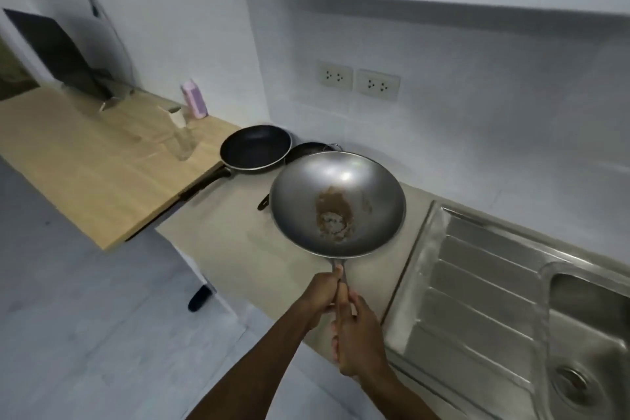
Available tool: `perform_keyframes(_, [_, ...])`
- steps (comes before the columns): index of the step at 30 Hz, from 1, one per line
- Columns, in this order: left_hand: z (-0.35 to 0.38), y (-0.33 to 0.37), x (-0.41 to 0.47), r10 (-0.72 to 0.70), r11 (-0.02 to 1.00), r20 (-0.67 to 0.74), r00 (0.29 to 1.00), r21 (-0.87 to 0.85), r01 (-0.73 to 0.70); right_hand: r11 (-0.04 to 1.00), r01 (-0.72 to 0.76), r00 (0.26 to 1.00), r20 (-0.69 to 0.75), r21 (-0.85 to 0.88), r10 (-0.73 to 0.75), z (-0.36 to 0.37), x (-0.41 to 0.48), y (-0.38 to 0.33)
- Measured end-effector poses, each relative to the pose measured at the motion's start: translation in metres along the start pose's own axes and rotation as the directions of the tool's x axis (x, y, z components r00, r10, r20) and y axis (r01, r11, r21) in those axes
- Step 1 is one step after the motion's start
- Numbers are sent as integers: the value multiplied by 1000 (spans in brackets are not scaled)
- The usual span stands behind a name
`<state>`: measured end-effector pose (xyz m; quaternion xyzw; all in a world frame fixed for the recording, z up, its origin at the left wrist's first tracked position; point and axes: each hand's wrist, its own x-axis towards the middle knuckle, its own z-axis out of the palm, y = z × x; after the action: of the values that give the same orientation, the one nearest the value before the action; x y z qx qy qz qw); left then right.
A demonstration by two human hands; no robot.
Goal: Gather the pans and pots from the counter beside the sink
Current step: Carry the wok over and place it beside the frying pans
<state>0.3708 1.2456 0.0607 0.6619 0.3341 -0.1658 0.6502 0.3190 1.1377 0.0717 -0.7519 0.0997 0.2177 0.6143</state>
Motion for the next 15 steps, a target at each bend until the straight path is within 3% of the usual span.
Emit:
perform_keyframes(10, [-90,17,87,-57,978,315,947,206,-10,998,42,941,-336,49,-23,122,37,-6])
perform_keyframes(15, [-126,19,113,-97,956,372,923,294,-18,992,12,904,-425,128,44,175,50,-6])
